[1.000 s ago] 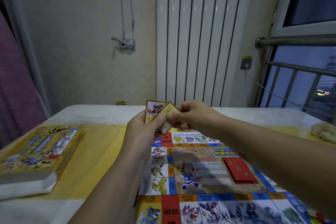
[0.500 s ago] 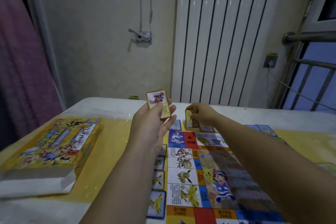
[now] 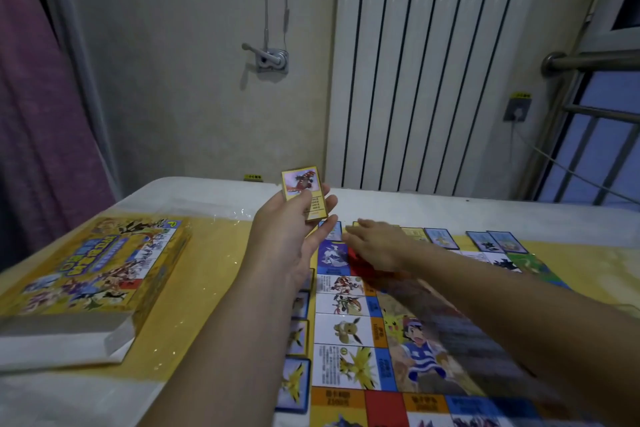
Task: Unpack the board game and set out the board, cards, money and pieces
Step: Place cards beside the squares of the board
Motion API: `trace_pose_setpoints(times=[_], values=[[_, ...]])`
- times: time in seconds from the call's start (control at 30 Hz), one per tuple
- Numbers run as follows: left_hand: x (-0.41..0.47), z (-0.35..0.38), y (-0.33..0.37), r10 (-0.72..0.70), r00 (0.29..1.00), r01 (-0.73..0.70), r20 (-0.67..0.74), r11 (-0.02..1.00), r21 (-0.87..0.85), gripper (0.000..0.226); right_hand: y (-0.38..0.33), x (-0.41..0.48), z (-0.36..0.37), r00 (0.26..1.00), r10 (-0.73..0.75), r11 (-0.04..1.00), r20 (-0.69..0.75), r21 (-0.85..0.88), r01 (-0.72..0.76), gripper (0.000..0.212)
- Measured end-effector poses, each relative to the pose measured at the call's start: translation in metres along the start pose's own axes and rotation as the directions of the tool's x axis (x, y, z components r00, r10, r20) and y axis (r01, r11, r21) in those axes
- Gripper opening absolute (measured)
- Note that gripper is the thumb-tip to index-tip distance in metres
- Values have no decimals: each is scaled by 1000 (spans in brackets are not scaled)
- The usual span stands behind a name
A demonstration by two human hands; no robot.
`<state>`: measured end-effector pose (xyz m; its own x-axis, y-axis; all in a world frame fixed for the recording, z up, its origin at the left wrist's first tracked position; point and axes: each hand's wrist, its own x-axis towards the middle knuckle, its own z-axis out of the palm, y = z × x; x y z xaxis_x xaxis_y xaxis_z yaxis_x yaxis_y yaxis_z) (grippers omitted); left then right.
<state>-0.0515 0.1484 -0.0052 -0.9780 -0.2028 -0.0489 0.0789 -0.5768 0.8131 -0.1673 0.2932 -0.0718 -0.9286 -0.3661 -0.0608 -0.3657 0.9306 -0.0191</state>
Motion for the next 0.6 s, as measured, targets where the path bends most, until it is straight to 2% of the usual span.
trace_pose_setpoints(times=[0.1,0.6], values=[[-1,0,-1,3,1000,-3,3,1000,8,17,-1,-6,10,996,29,999,79,-47,-25,60],[-1,0,-4,-8,1000,8,-13,1000,22,16,0,-16,3,998,17,1000,63,-6,-17,59]])
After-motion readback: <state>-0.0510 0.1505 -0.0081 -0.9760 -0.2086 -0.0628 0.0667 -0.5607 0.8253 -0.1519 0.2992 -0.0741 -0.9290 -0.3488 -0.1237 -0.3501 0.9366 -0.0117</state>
